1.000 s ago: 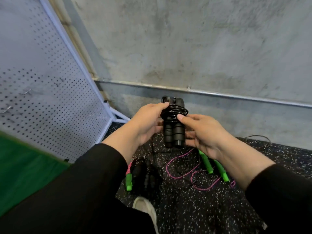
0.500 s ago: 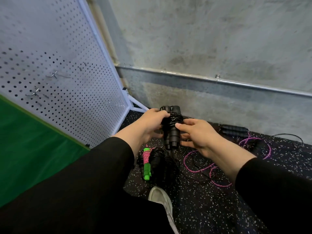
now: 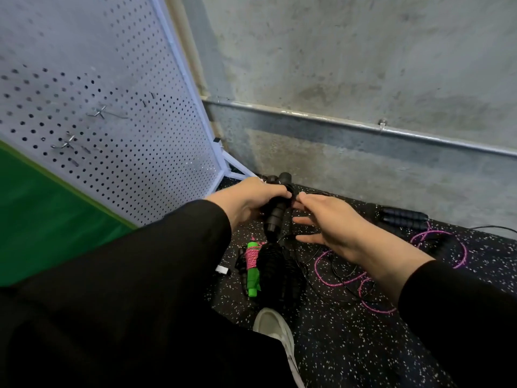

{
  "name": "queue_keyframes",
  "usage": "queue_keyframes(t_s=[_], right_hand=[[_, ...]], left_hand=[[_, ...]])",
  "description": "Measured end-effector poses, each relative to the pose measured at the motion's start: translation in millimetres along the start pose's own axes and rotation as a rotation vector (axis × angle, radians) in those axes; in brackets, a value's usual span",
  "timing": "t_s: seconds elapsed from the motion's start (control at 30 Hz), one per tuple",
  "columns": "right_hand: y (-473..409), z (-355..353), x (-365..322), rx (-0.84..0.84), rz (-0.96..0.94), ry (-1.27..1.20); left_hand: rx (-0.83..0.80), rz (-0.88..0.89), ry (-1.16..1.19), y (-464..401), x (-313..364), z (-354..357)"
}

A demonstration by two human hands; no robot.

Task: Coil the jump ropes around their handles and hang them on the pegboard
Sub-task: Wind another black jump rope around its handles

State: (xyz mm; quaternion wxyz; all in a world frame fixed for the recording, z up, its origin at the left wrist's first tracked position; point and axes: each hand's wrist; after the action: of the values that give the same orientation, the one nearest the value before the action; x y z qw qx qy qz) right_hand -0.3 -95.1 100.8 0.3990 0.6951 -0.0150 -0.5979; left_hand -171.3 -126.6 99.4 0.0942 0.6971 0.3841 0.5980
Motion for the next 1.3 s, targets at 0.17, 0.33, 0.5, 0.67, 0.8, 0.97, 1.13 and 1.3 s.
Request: queue_keyframes(t_s=[0.17,0.33,0.5,0.67,0.8,0.97,1.13,1.3], right_hand=[[-6.1,21.0,2.2,-0.04,-0.085,0.16],[-31.2,66.6,19.2,-0.079,-0.035,0.056],[-65.1,111.6,68.5,-0.181,0.112,0.104],[-90.3,124.8,101.0,-0.175,0.251,0.142],[-103.9,133.7,113.0,-0.147,0.292,0.158],[-122.1,148.2,130.2,-0.156,0.358,0.163],[-138.9,162.6,144.1,-0.172,0.413,0.192],[-151.6,172.8,157.2,-0.168,0.447,0.229]], left_hand=[[0.061,0.005,-0.005,-12.1,3.4,-48.8],[0.113,-0.085,0.134,-17.5,-59.3,-76.8],[0.201,-0.202,0.294,-34.4,-147.0,-69.7],[0.356,-0.3,0.278,-49.8,-201.4,-61.2],[0.38,-0.323,0.34,-64.2,-233.4,-58.9],[0.378,-0.345,0.39,-74.6,-253.6,-57.2],[0.344,-0.366,0.403,-80.8,-268.1,-58.2],[0.319,-0.345,0.326,-86.3,-276.6,-56.4]])
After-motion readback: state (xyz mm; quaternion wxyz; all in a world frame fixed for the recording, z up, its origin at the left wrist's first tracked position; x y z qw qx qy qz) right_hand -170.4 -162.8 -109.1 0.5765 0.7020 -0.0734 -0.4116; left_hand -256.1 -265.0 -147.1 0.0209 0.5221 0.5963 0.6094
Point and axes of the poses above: each hand's wrist, its own y-axis away from the middle knuckle, its own z-axis out of the palm, x = y × z, and after that the axes turned 6 degrees about x, right-handed
